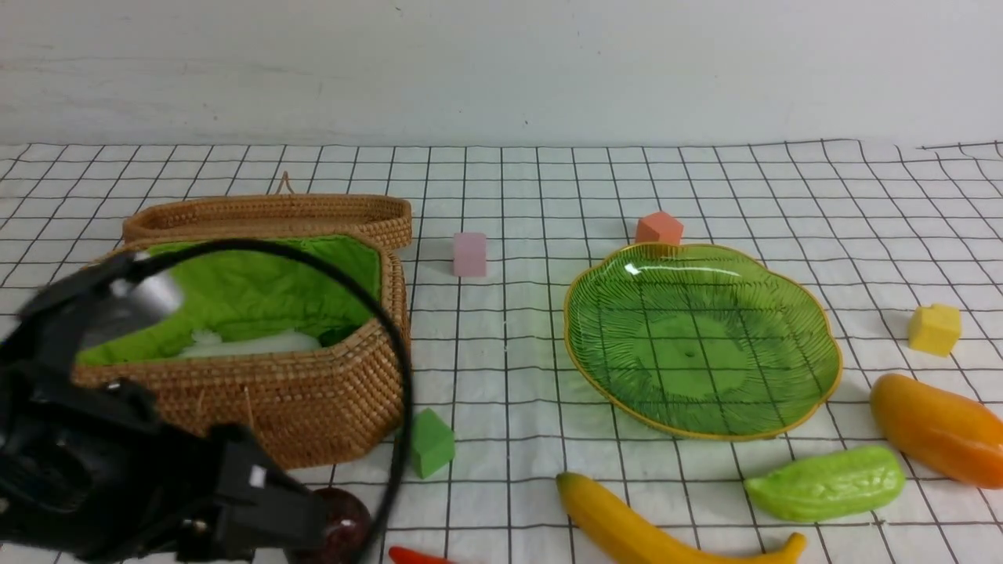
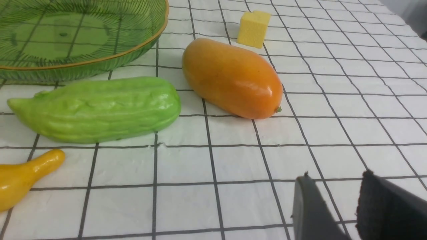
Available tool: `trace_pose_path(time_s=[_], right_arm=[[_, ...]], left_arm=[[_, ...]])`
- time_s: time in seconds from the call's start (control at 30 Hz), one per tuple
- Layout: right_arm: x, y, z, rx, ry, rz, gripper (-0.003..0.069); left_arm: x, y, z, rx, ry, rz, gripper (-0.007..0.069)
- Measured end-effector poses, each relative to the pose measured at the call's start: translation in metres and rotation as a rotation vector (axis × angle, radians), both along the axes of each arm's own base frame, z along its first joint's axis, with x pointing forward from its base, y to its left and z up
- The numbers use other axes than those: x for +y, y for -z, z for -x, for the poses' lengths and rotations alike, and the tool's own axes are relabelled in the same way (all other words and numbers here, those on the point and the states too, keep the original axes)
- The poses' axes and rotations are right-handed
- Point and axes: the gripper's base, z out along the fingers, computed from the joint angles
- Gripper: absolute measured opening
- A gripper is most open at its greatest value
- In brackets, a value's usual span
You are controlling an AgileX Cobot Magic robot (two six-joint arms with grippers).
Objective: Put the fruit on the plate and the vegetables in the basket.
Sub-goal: Use the left arm to grab a carrot and put it into the left basket
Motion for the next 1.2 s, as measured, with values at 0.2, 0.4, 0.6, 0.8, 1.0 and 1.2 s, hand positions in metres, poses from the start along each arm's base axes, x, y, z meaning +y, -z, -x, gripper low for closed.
trace_pose_path(time_s=[0.2, 0.4, 0.6, 0.8, 1.0, 1.2], right_arm=[[0.000, 0.000, 0.000, 0.000, 0.000, 0.000, 0.0242], [0.000, 0.000, 0.000, 0.000, 0.000, 0.000, 0.0242], [0.000, 0.000, 0.000, 0.000, 0.000, 0.000, 0.0242], [0.000, 0.000, 0.000, 0.000, 0.000, 0.000, 0.0242], [0.000, 0.000, 0.000, 0.000, 0.000, 0.000, 0.0242], [0.000, 0.000, 0.000, 0.000, 0.000, 0.000, 0.0242]], left_arm=[[-0.058, 0.015, -0.033, -0.116, 0.462, -0.156, 0.0578], [-0.127, 0.059, -0.043, -0.279, 0.896, -0.337, 0.0580], [-0.163, 0.113, -0.048, -0.339, 1.065, -0.469, 0.0580], [-0.170, 0.146, -0.056, -0.284, 1.083, -0.512, 0.0529], [-0.174, 0.131, -0.057, -0.209, 1.046, -0.503, 0.0409], [-0.171, 0.055, -0.059, -0.359, 1.008, -0.507, 0.0409]])
